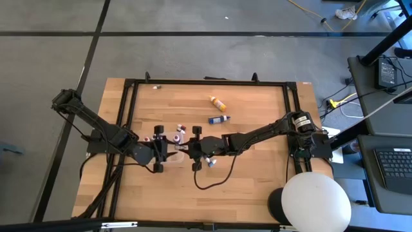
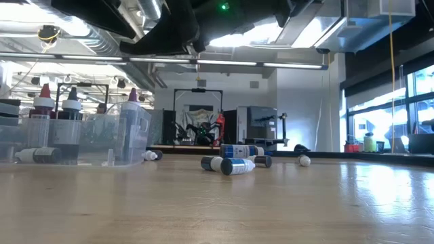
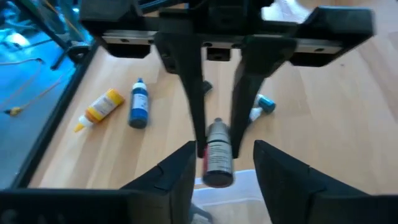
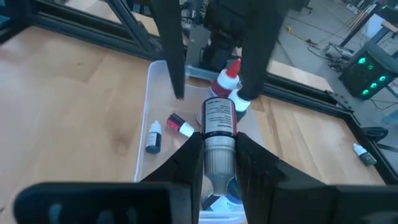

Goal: Pick & Place food coloring
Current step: Put the bottom small red food coloring bottle into the transparent bin

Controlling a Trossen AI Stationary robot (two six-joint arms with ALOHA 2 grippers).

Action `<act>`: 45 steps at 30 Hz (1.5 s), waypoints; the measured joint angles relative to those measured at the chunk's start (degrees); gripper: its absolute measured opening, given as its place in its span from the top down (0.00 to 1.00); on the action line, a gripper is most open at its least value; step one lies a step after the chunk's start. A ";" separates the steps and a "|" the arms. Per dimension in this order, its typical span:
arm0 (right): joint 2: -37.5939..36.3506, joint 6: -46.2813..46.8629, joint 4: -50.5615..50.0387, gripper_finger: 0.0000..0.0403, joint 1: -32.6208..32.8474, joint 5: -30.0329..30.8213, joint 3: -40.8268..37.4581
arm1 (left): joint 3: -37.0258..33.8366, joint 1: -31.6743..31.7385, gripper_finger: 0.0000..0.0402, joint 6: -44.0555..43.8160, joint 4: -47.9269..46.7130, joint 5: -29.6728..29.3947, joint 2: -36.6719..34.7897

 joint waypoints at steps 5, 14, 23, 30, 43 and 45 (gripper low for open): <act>0.02 -0.43 0.38 0.80 0.00 0.00 0.00 | 0.00 0.00 0.51 -0.04 -1.07 -1.30 0.00; 0.11 -2.57 2.05 0.80 0.00 2.49 0.00 | 0.02 -0.02 0.48 -0.10 -2.42 1.22 0.00; 0.09 -2.59 4.16 0.80 0.00 2.53 0.00 | 0.02 -0.02 0.52 -0.76 -4.83 -1.10 0.02; 0.09 -2.59 4.09 0.80 0.00 2.49 0.00 | 0.02 -0.02 0.56 -0.72 -3.22 -2.38 0.02; 0.09 -2.77 4.78 0.80 0.00 2.27 0.00 | 0.02 -0.01 0.72 -0.57 -1.78 -2.40 0.02; 0.09 -3.00 4.66 0.80 0.00 2.12 -0.02 | 0.02 -0.01 0.76 -0.55 -1.79 -2.35 0.02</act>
